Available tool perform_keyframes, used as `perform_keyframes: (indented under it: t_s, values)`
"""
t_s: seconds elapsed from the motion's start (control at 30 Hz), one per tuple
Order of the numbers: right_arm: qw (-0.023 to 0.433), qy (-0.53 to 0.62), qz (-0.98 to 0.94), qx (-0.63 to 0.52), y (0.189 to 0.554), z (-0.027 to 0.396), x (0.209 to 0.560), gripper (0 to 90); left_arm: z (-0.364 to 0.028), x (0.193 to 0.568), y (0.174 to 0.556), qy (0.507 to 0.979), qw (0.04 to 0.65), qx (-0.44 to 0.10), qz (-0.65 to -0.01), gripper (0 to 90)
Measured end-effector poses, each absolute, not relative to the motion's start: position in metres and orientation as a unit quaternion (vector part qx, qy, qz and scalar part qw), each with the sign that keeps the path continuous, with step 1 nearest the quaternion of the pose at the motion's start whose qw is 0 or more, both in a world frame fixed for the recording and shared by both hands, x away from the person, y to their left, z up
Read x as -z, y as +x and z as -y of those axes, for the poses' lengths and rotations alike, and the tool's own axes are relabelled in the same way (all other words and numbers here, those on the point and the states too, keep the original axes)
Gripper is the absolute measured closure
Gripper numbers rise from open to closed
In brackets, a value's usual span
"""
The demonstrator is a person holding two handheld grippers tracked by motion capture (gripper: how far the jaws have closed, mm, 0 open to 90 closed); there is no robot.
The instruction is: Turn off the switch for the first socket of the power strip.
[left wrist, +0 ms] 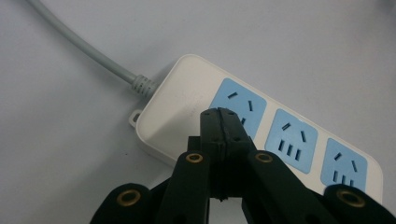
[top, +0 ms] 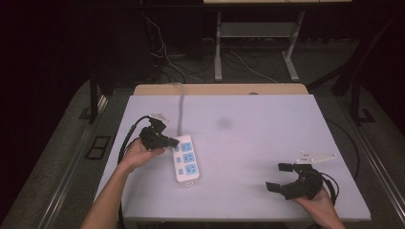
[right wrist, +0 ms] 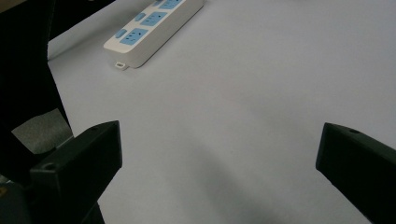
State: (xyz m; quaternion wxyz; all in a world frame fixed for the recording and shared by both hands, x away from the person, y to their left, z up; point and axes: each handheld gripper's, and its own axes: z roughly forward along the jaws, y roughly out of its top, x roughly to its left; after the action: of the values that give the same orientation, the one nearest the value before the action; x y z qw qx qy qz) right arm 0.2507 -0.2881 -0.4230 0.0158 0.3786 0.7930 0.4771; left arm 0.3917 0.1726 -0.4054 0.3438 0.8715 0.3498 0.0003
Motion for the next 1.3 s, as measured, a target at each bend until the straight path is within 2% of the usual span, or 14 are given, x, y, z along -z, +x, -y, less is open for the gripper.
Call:
perform_keyframes:
  t_s: [0.5,0.97,1.3]
  values:
    - [0.015,0.379,-0.794,-0.475,0.2507,0.2878,0.4232,0.2,-0.1714,0.4098,0.3936,0.876,0.331,0.013,-0.350,88.9]
    - [0.014,0.378,-0.794,-0.475,0.2505,0.2881,0.4233,0.2,-0.1692,0.4090,0.3918,0.882,0.324,-0.001,-0.342,89.5]
    - [0.016,0.375,-0.796,-0.475,0.2499,0.2872,0.4229,0.2,-0.1675,0.4080,0.3924,0.875,0.315,0.006,-0.369,89.6]
